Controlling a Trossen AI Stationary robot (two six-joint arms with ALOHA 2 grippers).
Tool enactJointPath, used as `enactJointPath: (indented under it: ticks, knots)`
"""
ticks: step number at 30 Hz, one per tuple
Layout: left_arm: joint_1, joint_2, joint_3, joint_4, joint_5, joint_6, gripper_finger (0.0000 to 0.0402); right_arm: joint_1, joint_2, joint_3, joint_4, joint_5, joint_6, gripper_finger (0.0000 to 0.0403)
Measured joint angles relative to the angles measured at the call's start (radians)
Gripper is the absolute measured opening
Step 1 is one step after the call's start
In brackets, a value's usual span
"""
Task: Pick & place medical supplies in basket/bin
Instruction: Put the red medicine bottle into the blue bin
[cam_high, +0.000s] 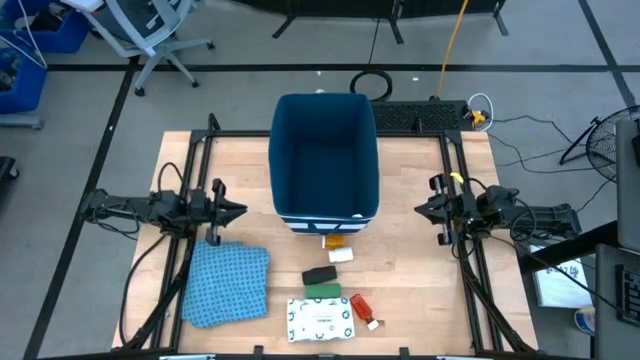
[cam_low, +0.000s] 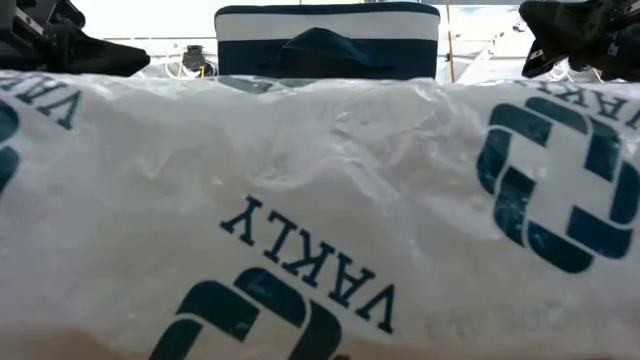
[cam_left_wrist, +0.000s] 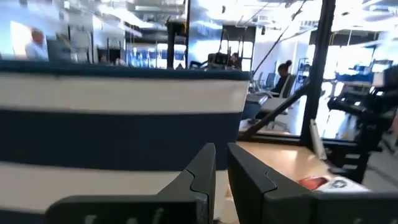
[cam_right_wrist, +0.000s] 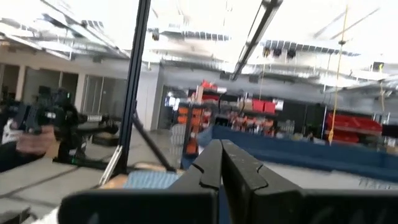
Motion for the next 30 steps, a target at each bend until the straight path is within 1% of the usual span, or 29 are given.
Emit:
enactJointPath:
  ticks: [2, 4, 6, 8, 10, 12, 15, 18, 22, 25, 27, 30]
  knots:
    - [0.000, 0.000, 0.000, -0.001, -0.001, 0.050, 0.0042, 0.001, 0.013, 0.017, 0.040, -0.005, 0.001, 0.0010]
    - [0.000, 0.000, 0.000, -0.003, -0.001, 0.063, 0.0042, 0.011, 0.039, 0.046, 0.050, -0.003, 0.018, 0.0020]
    - [0.000, 0.000, 0.000, -0.005, -0.001, 0.063, 0.0042, 0.041, 0.083, 0.071, 0.031, -0.002, 0.029, 0.0033]
    - [0.000, 0.000, 0.000, -0.008, -0.001, 0.063, 0.0042, 0.084, 0.142, 0.109, 0.061, 0.002, 0.022, 0.0045]
    - [0.000, 0.000, 0.000, -0.008, -0.001, 0.064, 0.0042, 0.138, 0.213, 0.147, 0.096, 0.042, 0.002, 0.0056]
    - [0.000, 0.000, 0.000, -0.010, -0.001, 0.052, 0.0042, 0.200, 0.294, 0.191, 0.085, 0.102, -0.017, 0.0065]
    - [0.000, 0.000, 0.000, -0.013, 0.001, 0.031, 0.0042, 0.298, 0.422, 0.299, 0.048, 0.216, -0.044, 0.0077]
    - [0.000, 0.000, 0.000, -0.018, 0.008, 0.029, 0.0042, 0.405, 0.563, 0.453, -0.074, 0.365, -0.066, 0.0088]
    - [0.000, 0.000, 0.000, -0.019, 0.009, 0.028, 0.0042, 0.568, 0.771, 0.684, -0.298, 0.640, -0.095, 0.0100]
    - [0.000, 0.000, 0.000, -0.016, 0.007, 0.032, 0.0042, 0.671, 0.917, 0.839, -0.432, 0.849, -0.072, 0.0106]
    - [0.000, 0.000, 0.000, -0.007, 0.001, 0.040, 0.0042, 0.721, 1.005, 0.926, -0.517, 0.928, -0.019, 0.0110]
    - [0.000, 0.000, 0.000, -0.001, 0.001, 0.076, 0.0042, 0.773, 1.129, 1.021, -0.613, 0.966, 0.087, 0.0111]
